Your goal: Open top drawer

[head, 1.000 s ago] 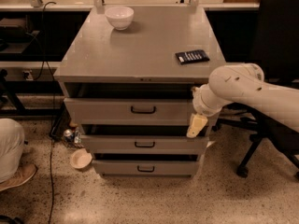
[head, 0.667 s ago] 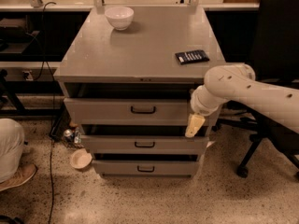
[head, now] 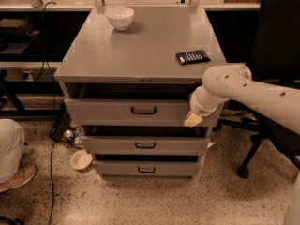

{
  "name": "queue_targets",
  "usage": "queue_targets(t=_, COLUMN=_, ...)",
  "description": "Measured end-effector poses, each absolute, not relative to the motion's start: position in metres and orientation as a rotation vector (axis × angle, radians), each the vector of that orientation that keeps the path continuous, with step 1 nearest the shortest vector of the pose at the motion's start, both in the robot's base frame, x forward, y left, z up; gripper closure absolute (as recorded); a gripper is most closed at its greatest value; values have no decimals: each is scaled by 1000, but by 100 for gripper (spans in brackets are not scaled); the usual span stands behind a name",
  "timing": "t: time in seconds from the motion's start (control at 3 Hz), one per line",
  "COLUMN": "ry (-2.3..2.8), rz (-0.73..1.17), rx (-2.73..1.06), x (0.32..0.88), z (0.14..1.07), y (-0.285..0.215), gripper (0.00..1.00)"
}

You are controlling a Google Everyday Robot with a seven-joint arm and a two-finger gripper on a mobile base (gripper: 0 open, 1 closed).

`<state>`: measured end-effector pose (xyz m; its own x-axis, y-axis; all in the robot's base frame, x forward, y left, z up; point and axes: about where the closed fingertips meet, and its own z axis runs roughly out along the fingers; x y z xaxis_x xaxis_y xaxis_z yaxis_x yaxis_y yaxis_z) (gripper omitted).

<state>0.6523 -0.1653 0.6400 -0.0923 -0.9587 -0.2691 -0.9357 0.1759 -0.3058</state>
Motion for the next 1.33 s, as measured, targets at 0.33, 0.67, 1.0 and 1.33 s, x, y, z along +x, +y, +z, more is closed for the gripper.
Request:
queue_targets(t=0.33, ry=2057, rz=-78, rx=-1786, x=652, z=647, y=-165, gripper=78)
queue_targets(t=0.67, ry=2057, rz=-77, rx=-1787, x=652, z=652, y=-165, gripper=100)
queue_targets(t=1.0, ry=2057, rz=-77, rx=-1787, x=652, z=652, y=-165, gripper=100)
queue_targets(t=1.33, ry=2055, rz=-78, rx=-1778, x=630, z=655, y=-168, gripper=100)
